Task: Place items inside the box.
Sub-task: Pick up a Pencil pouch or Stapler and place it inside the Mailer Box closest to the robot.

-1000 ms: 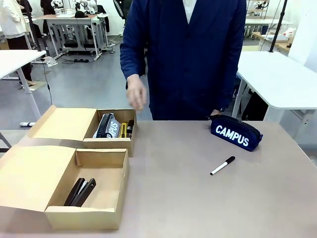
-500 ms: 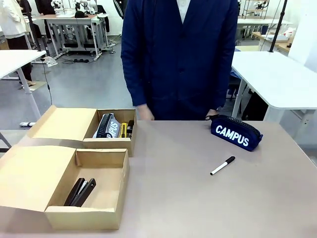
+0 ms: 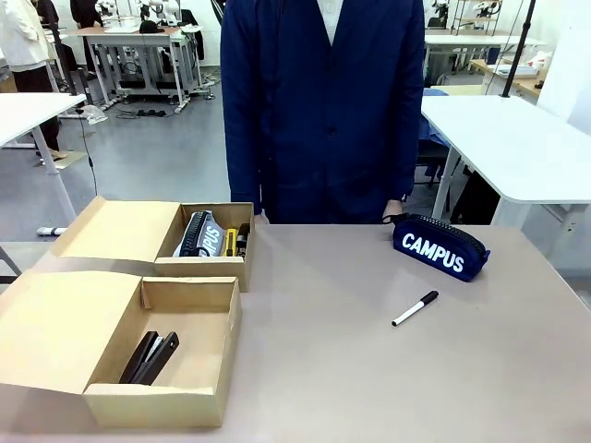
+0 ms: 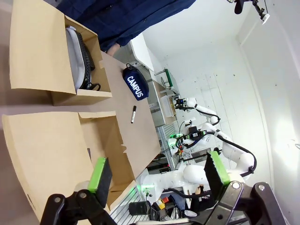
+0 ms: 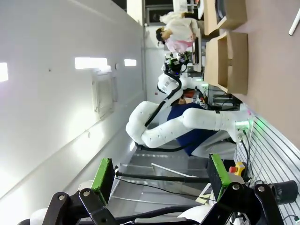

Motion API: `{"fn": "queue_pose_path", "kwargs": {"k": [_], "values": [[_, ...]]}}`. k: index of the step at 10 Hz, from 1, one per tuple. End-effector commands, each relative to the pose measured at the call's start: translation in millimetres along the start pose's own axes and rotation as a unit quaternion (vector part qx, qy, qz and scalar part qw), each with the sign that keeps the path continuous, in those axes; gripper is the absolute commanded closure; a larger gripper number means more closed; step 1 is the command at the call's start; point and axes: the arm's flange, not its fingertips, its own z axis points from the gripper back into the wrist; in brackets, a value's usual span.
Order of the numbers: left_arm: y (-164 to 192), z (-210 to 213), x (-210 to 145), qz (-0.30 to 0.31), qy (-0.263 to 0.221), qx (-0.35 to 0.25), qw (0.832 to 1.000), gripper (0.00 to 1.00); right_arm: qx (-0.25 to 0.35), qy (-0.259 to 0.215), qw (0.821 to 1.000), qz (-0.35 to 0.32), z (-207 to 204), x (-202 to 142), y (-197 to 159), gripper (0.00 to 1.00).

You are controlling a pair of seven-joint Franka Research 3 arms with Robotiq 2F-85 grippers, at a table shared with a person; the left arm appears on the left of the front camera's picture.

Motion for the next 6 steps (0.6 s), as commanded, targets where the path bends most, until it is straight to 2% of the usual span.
{"fn": "queue_pose_path", "kwargs": {"k": [1, 2, 3, 4, 5, 6], "values": [[-1.5, -0.6, 0.5, -0.011, -0.007, -0.01, 1.0, 0.0, -0.085, 0.037, 0.995, 0.026, -18.9, 3.4, 11.5, 0.0], [-1.5, -0.6, 0.5, -0.011, -0.007, -0.01, 1.0, 0.0, -0.151, 0.016, 0.986, 0.066, -27.2, 31.8, 20.8, 0.0], [-1.5, -0.6, 0.5, -0.011, -0.007, -0.01, 1.0, 0.0, -0.255, -0.069, 0.955, 0.135, -29.5, 61.3, 29.3, 0.0], [-1.5, -0.6, 0.5, -0.011, -0.007, -0.01, 1.0, 0.0, -0.391, -0.173, 0.884, 0.188, -28.2, 87.5, 34.9, 0.0], [-1.5, -0.6, 0.5, -0.011, -0.007, -0.01, 1.0, 0.0, -0.491, -0.18, 0.815, 0.248, -41.0, 107.3, 37.5, 0.0], [-1.5, -0.6, 0.5, -0.011, -0.007, -0.01, 1.0, 0.0, -0.549, -0.171, 0.767, 0.285, -57.1, 113.1, 37.0, 0.0]]}}
